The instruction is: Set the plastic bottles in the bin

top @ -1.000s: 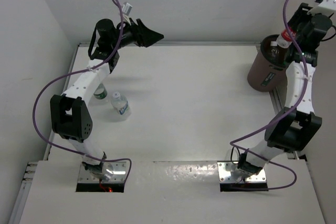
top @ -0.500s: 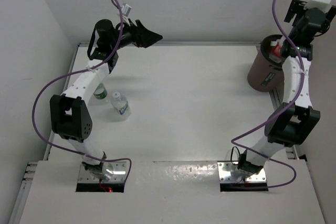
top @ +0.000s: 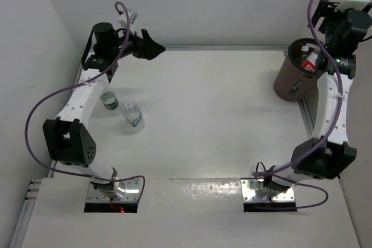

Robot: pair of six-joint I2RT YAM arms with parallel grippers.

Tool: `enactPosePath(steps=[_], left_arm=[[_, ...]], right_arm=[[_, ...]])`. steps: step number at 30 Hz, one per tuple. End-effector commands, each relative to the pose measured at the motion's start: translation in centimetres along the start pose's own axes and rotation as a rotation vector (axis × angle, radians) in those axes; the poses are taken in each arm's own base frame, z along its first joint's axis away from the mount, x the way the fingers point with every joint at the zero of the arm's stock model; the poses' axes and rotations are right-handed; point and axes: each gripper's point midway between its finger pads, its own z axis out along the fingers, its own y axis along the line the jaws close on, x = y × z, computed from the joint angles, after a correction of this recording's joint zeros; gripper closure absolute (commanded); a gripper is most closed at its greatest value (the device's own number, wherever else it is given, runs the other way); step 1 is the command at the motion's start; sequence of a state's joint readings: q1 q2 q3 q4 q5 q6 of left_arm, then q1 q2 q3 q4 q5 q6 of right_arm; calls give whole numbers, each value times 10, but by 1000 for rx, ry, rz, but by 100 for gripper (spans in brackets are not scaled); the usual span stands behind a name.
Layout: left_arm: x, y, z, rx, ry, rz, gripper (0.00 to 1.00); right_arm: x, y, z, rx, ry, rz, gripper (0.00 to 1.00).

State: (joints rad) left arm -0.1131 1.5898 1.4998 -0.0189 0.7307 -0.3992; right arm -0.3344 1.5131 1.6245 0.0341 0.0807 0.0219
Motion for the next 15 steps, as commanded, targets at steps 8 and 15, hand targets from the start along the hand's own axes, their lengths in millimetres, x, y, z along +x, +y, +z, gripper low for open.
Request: enactPosePath(steps=[8, 15], left_arm=[[85, 11, -130, -205, 330, 375, 0], [125, 8, -167, -225, 465, 426, 4]], right_arm=[[59, 171, -147, -766, 325, 162, 22], [95, 223, -207, -1012, 483, 178, 22]])
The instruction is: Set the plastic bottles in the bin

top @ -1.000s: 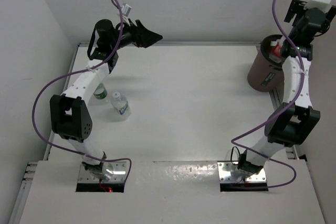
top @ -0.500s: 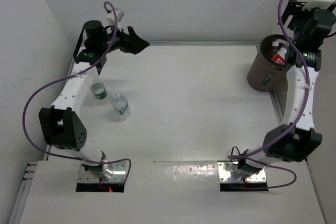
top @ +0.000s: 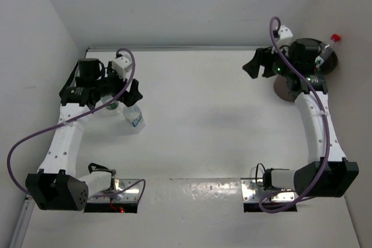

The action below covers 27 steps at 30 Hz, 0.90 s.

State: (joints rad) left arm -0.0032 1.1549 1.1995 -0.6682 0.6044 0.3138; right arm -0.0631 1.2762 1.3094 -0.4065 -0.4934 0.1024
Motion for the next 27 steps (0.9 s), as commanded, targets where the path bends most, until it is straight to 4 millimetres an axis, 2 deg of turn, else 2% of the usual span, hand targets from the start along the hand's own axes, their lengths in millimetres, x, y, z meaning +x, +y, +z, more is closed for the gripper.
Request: enactPosePath(steps=[1, 2, 5, 6, 7, 8, 11, 13, 21, 27], left_arm=[[29, 1, -15, -25, 106, 73, 4], [31, 0, -18, -33, 117, 81, 4], [51, -1, -20, -32, 186, 74, 8], [53, 1, -21, -45, 194, 75, 10], [56, 0, -20, -41, 201, 70, 11], [59, 3, -19, -48, 215, 66, 11], [61, 3, -17, -44, 222, 61, 14], [69, 5, -13, -40, 248, 47, 16], [81, 7, -8, -33, 284, 39, 28], [91, 7, -2, -16, 315, 17, 48]], right_arm=[[15, 41, -3, -156, 67, -6, 22], [21, 55, 1, -193, 88, -22, 22], [32, 71, 5, -239, 130, -63, 22], [33, 72, 7, -242, 135, -77, 22], [36, 82, 9, -267, 147, -87, 22], [38, 79, 13, -269, 152, -115, 22], [38, 87, 15, -285, 157, -144, 21], [40, 94, 15, -300, 168, -163, 21], [51, 114, 19, -353, 197, -239, 21], [56, 131, 22, -403, 208, -266, 15]])
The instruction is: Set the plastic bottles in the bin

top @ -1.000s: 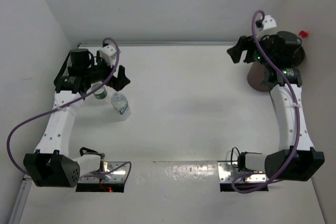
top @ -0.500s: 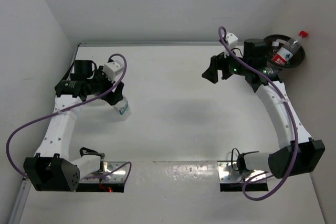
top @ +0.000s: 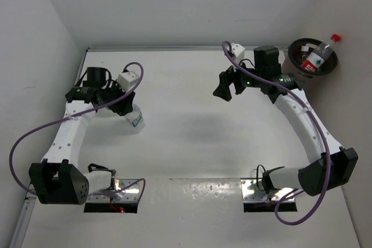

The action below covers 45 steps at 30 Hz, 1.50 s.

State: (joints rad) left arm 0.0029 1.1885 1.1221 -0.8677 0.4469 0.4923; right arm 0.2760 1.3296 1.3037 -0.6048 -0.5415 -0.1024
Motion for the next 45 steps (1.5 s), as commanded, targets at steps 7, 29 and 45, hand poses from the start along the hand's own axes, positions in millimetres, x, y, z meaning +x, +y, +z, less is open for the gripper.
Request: enactPosePath(steps=[7, 29, 45], left_arm=[[-21, -15, 1, 112, -103, 34, 70], [-126, -138, -46, 625, -434, 264, 77], [-152, -178, -52, 757, -475, 326, 80]], right_arm=[[-30, 28, 12, -83, -103, -104, 11], [-51, 154, 61, -447, -53, -372, 0], [-32, 176, 65, -522, 10, -469, 4]])
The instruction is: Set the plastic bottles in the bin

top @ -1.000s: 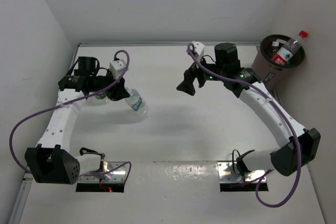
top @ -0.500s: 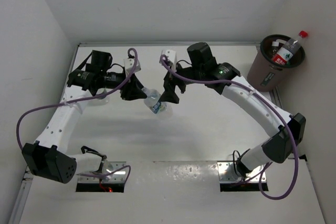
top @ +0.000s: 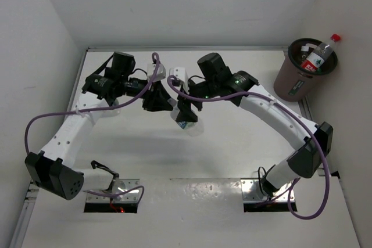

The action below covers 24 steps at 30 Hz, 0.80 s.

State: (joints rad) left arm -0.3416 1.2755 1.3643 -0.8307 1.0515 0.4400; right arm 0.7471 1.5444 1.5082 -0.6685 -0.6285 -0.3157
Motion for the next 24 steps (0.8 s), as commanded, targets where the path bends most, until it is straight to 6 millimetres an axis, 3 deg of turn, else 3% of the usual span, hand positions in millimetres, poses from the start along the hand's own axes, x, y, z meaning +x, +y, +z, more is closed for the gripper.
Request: enactPosePath(steps=[1, 3, 5, 6, 7, 9, 10, 12, 14, 18, 19, 20, 22, 23, 24], left_arm=[[-25, -6, 2, 34, -56, 66, 80], [-26, -7, 5, 34, -55, 67, 80], [-28, -6, 5, 32, -60, 66, 80], [-28, -7, 5, 32, -60, 57, 80], [-32, -4, 4, 17, -62, 72, 75], [-32, -2, 4, 3, -61, 59, 54], [-36, 1, 2, -14, -65, 66, 39], [-38, 13, -4, -75, -71, 9, 0], [-53, 29, -14, -153, -103, 21, 0], [-75, 53, -43, -299, -142, 22, 0], [-73, 64, -50, -329, -145, 15, 0], [-74, 68, -54, -344, -151, 20, 0], [-68, 75, -58, -341, -163, -24, 0], [-69, 72, -57, -309, -178, -28, 0], [-60, 73, -51, -282, -176, -61, 0]], right_arm=[[-18, 0, -3, -6, -33, -73, 16], [-18, 1, -2, -5, -19, -88, 31], [-12, 0, 0, -13, 4, -91, 39], [-13, 0, -1, -12, 11, -91, 50], [-10, 0, -2, -14, 25, -86, 57], [-5, -3, -4, 2, 52, -89, 67], [-3, -6, -7, 14, 55, -85, 75], [-3, -17, -15, 58, 43, -68, 80], [-3, -30, -28, 114, 28, -26, 90], [-1, -84, -74, 328, 9, 7, 98], [0, -107, -98, 441, 16, 11, 100], [-1, -119, -108, 501, 20, 0, 100], [-7, -169, -159, 762, 28, -39, 100], [-18, -184, -175, 845, 2, -65, 100], [-16, -202, -203, 996, 44, -69, 100]])
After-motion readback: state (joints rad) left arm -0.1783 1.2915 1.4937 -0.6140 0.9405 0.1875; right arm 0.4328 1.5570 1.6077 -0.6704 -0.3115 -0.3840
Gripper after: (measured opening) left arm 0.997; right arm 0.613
